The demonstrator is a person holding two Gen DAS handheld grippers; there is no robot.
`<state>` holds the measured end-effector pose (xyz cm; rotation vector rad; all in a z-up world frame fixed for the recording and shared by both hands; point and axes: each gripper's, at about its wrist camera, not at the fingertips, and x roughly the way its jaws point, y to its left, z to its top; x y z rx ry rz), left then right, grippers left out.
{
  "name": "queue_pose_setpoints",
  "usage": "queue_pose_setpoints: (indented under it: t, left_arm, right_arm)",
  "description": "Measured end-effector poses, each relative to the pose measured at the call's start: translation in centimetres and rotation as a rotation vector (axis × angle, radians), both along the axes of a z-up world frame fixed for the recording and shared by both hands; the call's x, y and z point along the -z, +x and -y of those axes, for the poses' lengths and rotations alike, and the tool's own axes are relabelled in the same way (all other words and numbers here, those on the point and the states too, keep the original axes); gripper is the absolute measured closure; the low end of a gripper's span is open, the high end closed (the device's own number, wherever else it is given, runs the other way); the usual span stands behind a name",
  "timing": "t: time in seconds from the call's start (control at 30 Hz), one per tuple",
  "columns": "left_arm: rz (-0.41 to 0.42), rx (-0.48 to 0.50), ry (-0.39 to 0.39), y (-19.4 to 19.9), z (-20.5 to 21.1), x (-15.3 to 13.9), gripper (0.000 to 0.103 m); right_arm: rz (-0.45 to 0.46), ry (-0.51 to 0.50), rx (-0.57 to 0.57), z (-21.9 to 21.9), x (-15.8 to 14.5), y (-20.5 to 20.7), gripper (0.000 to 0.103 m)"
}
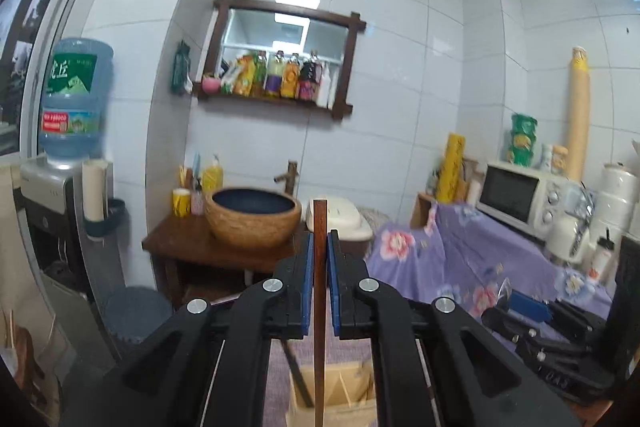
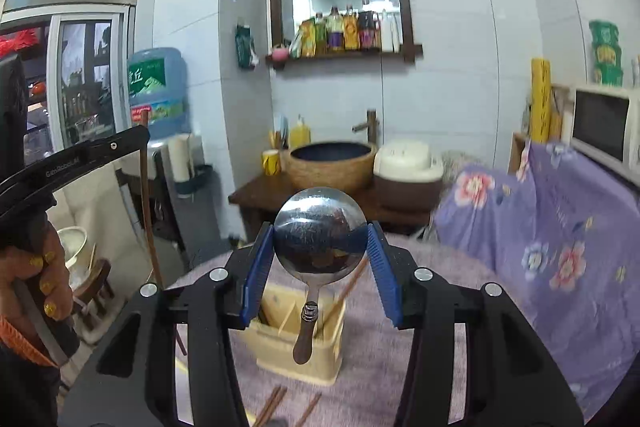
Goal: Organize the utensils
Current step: 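Lift the brown chopstick and ladle and carry both above the cream holder, then lower the chopstick and ladle into the holder and open both grippers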
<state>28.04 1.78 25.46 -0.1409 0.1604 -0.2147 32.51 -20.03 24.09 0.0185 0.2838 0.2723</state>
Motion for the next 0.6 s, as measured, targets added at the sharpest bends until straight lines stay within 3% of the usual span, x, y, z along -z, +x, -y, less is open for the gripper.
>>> queue_pose_setpoints:
  t: [0.17, 0.5, 0.6]
  left_arm:
    - [0.050, -0.048, -0.010, 3.1, 1.2, -0.4, 0.095]
    - [0.049, -0.132, -0.011, 4.4, 1.5, 6.8, 0.095]
    - [0.013, -0.110, -0.015, 4.5, 1.7, 8.5, 0.095]
  right_arm:
    - [0.000, -0.018, 0.021, -1.7, 0.3, 3.2, 0.055]
    - [-0.041, -0.065, 0.060, -2.9, 7.3, 5.5, 0.055]
    - [-0.073, -0.064, 0.053, -3.0, 9.3, 5.6, 0.055]
